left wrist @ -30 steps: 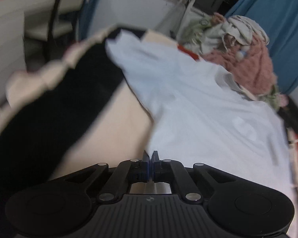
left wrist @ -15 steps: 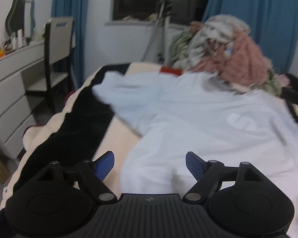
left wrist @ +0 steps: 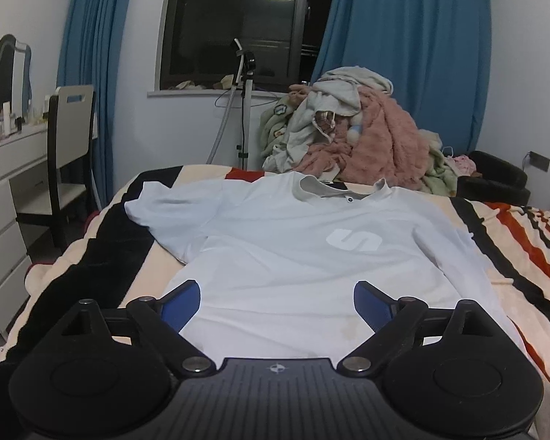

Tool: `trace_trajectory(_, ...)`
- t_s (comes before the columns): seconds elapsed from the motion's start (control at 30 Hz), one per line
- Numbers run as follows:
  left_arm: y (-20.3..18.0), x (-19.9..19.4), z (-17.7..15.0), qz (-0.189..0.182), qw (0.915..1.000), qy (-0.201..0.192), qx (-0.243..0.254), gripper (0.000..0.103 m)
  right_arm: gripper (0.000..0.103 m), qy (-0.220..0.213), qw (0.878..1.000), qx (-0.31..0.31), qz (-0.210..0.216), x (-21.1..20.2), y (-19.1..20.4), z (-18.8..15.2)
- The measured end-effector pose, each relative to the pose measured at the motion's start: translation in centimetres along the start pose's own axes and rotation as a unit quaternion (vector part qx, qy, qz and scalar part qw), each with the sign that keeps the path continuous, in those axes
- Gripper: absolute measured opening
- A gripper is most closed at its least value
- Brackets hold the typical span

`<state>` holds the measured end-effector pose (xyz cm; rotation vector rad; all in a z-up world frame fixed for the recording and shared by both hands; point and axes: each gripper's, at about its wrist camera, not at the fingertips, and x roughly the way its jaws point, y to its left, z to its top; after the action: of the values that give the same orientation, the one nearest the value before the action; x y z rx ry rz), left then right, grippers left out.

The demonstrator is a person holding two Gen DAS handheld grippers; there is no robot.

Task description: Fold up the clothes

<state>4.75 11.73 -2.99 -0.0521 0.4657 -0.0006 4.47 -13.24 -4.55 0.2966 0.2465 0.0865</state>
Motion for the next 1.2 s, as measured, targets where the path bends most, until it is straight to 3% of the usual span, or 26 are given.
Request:
trace_trajectory(0.37, -2.0, -3.2, 1.7, 0.003, 1.0000, -0.007, -0.004, 0.094, 0.093, 0.013, 0.997, 0.072, 0.011, 0.2, -0.1, 0.2)
trace_trajectory(0.6, -3.7, -4.8, 2.7, -0.018, 0.9972, 0.010, -0.072, 0.096, 0.093, 0.007, 0.991, 0.133, 0.023, 3.1, -0.7, 2.5)
trace_trajectory(0.67, -4.3, -5.0, 2.3, -0.025, 0.9975, -0.002, -0.066, 0.097, 0.092, 0.006, 0.990, 0.136, 0.029, 4.6, -1.8, 3.2)
trace_trajectory(0.7, -4.5, -5.0, 1.8, -0.023, 0.9982, -0.016, -0.052, 0.098, 0.091, 0.006, 0.990, 0.136, 0.024, 5.4, -2.5, 3.3)
trace_trajectory(0.77, -4.8, -4.8, 0.7, -0.019, 0.9987, -0.038, -0.028, 0.102, 0.074, 0.012, 0.989, 0.150, 0.013, 7.1, -4.4, 3.2)
trace_trajectory(0.8, -4.7, -4.4, 0.1, -0.016, 0.9988, -0.039, -0.022, 0.102, 0.074, 0.017, 0.987, 0.162, 0.007, 8.1, -5.5, 3.0)
trace_trajectory(0.87, -4.0, -2.9, -1.1, -0.014, 0.9993, -0.022, -0.026, 0.102, 0.074, 0.025, 0.980, 0.197, -0.006, 10.1, -8.0, 2.5)
trace_trajectory(0.97, -2.2, -0.2, -1.9, -0.023, 0.9968, 0.026, -0.072, 0.102, 0.072, 0.036, 0.963, 0.264, -0.028, 13.4, -12.6, 1.1)
trace_trajectory(1.03, -1.2, 1.4, -2.0, -0.036, 0.9918, 0.048, -0.113, 0.102, 0.063, 0.042, 0.951, 0.304, -0.037, 15.4, -15.1, -0.1)
trace_trajectory(1.1, -0.4, 2.8, -2.0, -0.048, 0.9872, 0.055, -0.142, 0.102, 0.059, 0.048, 0.938, 0.339, -0.050, 17.4, -17.4, -1.4)
trace_trajectory(1.2, -0.3, 4.7, -2.0, -0.052, 0.9864, 0.054, -0.146, 0.102, 0.059, 0.051, 0.924, 0.374, -0.058, 20.4, -19.8, -2.9)
